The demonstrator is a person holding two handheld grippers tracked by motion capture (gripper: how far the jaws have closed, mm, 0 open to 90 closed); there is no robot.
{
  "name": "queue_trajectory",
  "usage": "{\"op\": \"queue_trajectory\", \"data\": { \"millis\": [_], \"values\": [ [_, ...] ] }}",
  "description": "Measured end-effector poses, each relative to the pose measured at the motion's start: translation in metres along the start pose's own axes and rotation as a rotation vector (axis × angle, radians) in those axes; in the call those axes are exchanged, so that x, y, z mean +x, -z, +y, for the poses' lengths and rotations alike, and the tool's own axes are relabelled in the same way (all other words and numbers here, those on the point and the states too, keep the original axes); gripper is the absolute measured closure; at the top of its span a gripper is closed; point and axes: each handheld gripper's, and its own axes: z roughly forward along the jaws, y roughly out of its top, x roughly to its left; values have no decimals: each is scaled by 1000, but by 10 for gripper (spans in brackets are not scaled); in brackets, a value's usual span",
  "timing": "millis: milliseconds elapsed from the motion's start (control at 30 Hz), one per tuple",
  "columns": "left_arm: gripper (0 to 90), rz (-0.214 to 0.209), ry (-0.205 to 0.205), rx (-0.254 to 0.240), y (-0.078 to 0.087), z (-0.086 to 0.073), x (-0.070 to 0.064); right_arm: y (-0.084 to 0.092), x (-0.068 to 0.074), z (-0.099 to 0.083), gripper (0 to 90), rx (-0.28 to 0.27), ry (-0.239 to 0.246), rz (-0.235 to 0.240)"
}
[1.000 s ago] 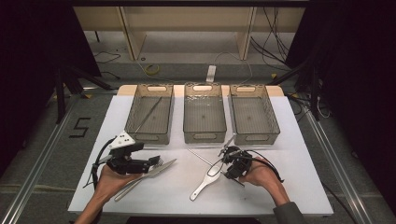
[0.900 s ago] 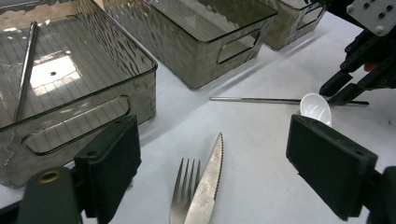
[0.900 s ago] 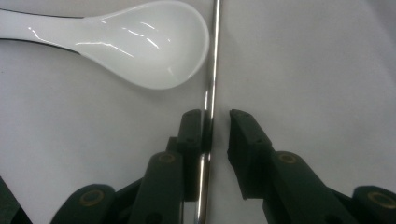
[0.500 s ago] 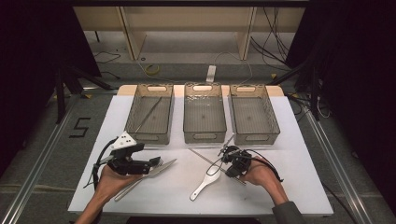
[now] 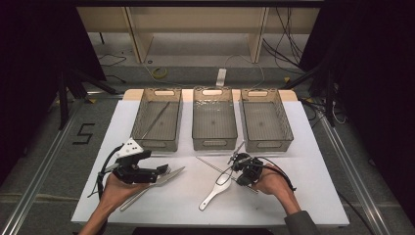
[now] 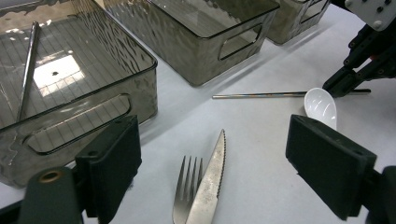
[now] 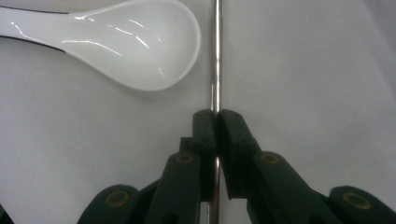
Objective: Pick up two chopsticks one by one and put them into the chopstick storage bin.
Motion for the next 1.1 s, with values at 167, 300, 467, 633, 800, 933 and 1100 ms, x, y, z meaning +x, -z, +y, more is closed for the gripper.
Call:
{"op": "queue_trajectory", "data": {
  "millis": [167,300,467,633,800,933,1100],
  "values": [
    [177,4,3,-6,0,0,0,3,-1,-1,858,-11,12,-16],
    [177,3,3,-6,0,0,0,8,-2,-2,859,-28,11,-22],
    [178,4,2,-7,0,0,0,13,-3,-3,860,-45,10,-34],
    [180,-1,-3,-2,0,0,-1,19,-4,-3,860,-76,11,-40],
    [182,-4,-3,-2,-1,1,-2,29,0,-3,860,-96,27,-52],
    [183,-26,-11,2,-3,3,-3,40,3,-3,860,-120,32,-56],
    [183,-64,-54,32,-10,10,-12,56,10,-2,860,-164,54,-59]
  ]
}}
